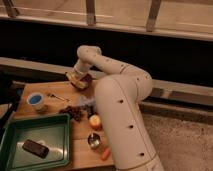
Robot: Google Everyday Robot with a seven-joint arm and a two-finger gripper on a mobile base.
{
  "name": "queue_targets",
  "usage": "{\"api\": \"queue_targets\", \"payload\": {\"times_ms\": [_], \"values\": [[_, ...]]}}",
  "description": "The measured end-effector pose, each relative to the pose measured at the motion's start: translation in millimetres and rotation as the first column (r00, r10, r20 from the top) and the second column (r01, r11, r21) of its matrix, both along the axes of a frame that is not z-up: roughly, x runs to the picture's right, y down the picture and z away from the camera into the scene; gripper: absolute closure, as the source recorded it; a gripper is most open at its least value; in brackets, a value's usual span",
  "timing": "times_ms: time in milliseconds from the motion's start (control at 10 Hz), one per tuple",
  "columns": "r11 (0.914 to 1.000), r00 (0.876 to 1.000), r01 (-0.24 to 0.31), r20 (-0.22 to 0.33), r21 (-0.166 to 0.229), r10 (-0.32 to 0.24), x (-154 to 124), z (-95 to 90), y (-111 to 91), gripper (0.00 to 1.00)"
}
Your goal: Place banana in table surface
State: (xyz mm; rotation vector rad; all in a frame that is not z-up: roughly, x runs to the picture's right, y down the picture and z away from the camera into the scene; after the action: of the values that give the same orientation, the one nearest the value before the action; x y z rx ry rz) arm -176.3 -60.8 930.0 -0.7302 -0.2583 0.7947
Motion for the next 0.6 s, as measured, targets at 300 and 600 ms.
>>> {"api": "queue_targets", "payload": {"times_ms": [300, 600], "values": [[0.9990, 1.000, 0.011, -0.022, 0.044, -0.010, 18.3, -27.1, -15.5, 1.00], [0.9968, 0.993, 0.017, -0.114, 0.077, -0.008, 74.7, -67.6, -32.1, 1.00]]}}
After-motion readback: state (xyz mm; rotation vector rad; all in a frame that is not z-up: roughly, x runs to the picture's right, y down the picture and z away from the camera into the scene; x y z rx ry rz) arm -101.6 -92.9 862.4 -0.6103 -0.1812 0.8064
